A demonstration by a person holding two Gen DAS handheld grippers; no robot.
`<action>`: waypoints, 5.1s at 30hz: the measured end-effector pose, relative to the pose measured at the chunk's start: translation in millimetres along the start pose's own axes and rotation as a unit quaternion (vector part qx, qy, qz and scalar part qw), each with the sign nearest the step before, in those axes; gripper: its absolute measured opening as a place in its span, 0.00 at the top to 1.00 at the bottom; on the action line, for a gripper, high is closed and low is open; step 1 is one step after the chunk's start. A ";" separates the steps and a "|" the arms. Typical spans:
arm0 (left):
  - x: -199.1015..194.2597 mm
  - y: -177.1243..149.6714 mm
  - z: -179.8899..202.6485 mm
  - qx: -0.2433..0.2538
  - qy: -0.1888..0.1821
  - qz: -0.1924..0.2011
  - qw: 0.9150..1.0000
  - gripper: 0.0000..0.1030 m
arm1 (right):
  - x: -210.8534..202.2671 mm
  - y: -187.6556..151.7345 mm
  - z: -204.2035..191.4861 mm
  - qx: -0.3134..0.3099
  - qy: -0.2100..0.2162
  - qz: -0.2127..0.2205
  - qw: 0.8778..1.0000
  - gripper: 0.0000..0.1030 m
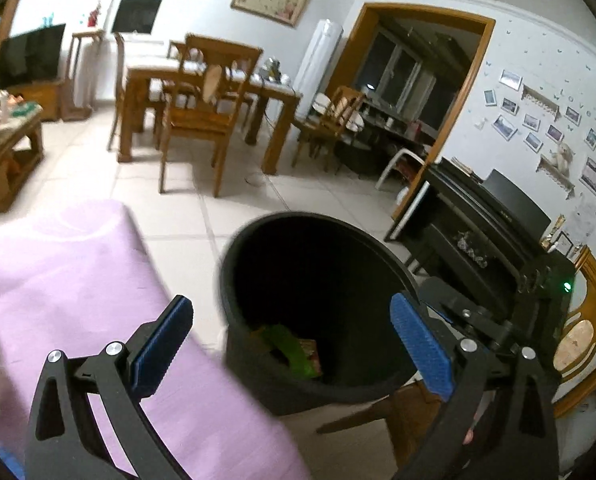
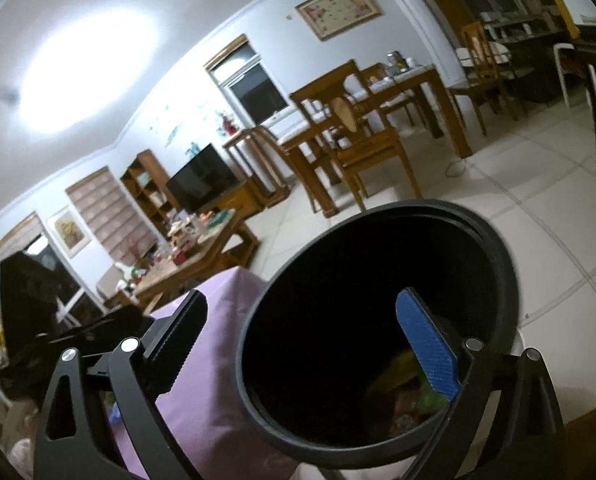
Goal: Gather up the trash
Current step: 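Carry the carton and wrapper over the black bin and release both, then grasp the white plastic bag with the left tool while the right tool grasps the fluffy toy, then move both items over the black bin and open both tools, then grasp the white box with the left tool while the right tool grasps the clear plastic tray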
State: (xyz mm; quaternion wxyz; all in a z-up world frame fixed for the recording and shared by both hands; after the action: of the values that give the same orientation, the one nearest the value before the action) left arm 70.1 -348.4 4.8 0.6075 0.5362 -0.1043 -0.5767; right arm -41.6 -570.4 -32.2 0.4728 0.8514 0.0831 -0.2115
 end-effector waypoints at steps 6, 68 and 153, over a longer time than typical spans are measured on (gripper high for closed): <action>-83.3 -13.7 -35.1 -0.006 0.068 0.028 0.997 0.05 | 11.8 -11.5 -74.0 -0.052 0.044 -0.031 0.997 0.09; -139.7 -12.3 -52.4 -0.008 0.062 0.058 0.996 0.36 | -3.2 -15.8 -145.3 -0.104 0.112 -0.057 0.987 0.60; -212.2 -143.3 -141.4 0.188 0.145 -0.167 0.957 0.06 | 32.9 -196.6 -297.8 -0.310 0.087 -0.261 0.910 0.21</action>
State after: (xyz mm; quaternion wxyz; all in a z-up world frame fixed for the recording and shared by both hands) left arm 24.6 -66.4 -58.5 0.3995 0.7280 -0.0308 -0.5563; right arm 4.7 -216.1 -59.9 0.6318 0.6246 0.4048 -0.2162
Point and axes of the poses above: each gripper's, at about its wrist camera, not at the fingertips, and x roughly the way its jaws point, z to its right, y to its top, the point moved 4 cm from there along x, roughly the way its jaws point, and after that the axes turned 10 degrees about -y, right-handed, at the moved point
